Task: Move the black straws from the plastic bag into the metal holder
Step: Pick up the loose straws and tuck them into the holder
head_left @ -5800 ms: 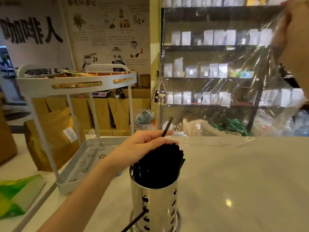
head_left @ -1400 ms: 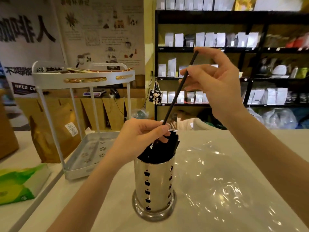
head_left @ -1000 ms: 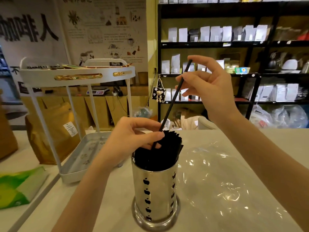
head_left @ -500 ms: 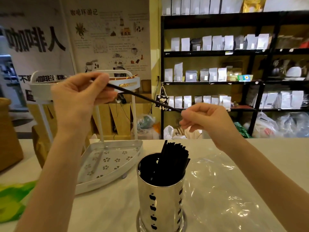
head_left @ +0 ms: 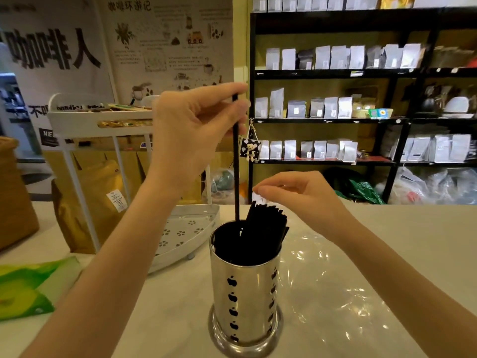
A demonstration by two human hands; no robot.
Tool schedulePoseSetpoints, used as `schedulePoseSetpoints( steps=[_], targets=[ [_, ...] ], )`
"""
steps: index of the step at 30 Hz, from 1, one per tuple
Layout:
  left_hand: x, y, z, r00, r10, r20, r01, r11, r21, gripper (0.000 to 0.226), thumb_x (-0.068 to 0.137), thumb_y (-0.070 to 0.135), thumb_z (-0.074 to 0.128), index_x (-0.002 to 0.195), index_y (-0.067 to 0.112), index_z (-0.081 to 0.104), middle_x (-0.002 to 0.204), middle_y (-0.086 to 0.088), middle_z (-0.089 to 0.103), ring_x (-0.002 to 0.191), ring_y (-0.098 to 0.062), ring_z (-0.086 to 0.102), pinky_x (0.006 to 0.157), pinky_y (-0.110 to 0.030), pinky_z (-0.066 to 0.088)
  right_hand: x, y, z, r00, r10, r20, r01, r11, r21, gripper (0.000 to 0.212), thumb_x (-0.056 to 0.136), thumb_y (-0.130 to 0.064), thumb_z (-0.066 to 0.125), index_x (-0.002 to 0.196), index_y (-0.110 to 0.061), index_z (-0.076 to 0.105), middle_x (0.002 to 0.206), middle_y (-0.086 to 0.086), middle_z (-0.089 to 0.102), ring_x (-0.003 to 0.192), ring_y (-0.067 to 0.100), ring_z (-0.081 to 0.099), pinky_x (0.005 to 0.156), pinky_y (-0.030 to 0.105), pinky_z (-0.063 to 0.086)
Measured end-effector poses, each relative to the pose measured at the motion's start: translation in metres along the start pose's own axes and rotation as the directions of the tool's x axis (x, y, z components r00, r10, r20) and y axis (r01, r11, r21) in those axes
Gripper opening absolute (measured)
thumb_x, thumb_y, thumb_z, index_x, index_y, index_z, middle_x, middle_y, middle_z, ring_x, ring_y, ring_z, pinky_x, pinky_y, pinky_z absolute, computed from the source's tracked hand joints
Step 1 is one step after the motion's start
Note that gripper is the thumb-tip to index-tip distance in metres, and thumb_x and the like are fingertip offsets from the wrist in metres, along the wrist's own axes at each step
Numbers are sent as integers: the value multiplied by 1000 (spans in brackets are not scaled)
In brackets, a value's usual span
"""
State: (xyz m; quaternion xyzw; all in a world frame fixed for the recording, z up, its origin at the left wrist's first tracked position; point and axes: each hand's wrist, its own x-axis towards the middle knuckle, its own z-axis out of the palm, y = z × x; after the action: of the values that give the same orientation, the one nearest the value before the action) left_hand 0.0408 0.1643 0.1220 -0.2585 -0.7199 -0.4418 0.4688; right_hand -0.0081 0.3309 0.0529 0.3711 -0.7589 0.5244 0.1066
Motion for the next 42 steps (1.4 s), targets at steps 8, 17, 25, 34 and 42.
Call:
schedulePoseSetpoints(
  steps=[8, 17, 25, 34, 42],
  targets=[
    [-57, -20, 18, 983, -129, 128, 108, 981, 159, 20, 77, 17, 67, 97, 17, 69, 77, 8, 70, 69, -4, 68, 66, -13, 52, -32, 34, -8, 939, 290, 185, -322, 931, 174, 59, 66, -42, 74, 120, -38, 50, 118, -18, 61, 102, -9, 57, 77, 10, 45],
    [-95, -36, 16, 897, -399, 190, 334, 894, 299, 20, 78, 22, 64, 97, 23, 69, 78, 3, 72, 72, -2, 67, 70, -27, 58, -45, 45, 6, 935, 242, 259, -304, 924, 231, 86, 51, -51, 72, 130, -39, 41, 125, -25, 55, 118, -5, 50, 94, 17, 44],
    [-97, -23, 8, 862, -426, 275, 415, 904, 101, 23, 83, 18, 57, 101, 31, 62, 87, 14, 69, 84, 3, 66, 66, -12, 52, -49, 30, 5, 986, 114, 123, -123, 990, 71, 91, 53, -36, 82, 123, -59, 29, 121, -42, 45, 119, -15, 42, 96, 6, 36],
    [-99, -18, 12, 818, -469, 332, 487, 873, 32, 26, 83, 5, 55, 96, 23, 67, 96, 6, 70, 93, -5, 65, 74, -20, 55, -52, 11, -6, 986, -166, -12, 161, 968, -192, 36, 61, -43, 76, 95, -40, 66, 119, -25, 55, 120, 1, 46, 98, 14, 37],
    [-99, -18, 12, 823, -438, 362, 446, 893, 67, 23, 82, 6, 57, 93, 24, 67, 95, 4, 69, 91, -8, 65, 80, -30, 56, -50, 9, 10, 946, -314, -77, 256, 873, -415, 28, 72, -44, 66, 93, -25, 69, 99, -12, 65, 101, 6, 53, 90, 34, 45]
  ],
)
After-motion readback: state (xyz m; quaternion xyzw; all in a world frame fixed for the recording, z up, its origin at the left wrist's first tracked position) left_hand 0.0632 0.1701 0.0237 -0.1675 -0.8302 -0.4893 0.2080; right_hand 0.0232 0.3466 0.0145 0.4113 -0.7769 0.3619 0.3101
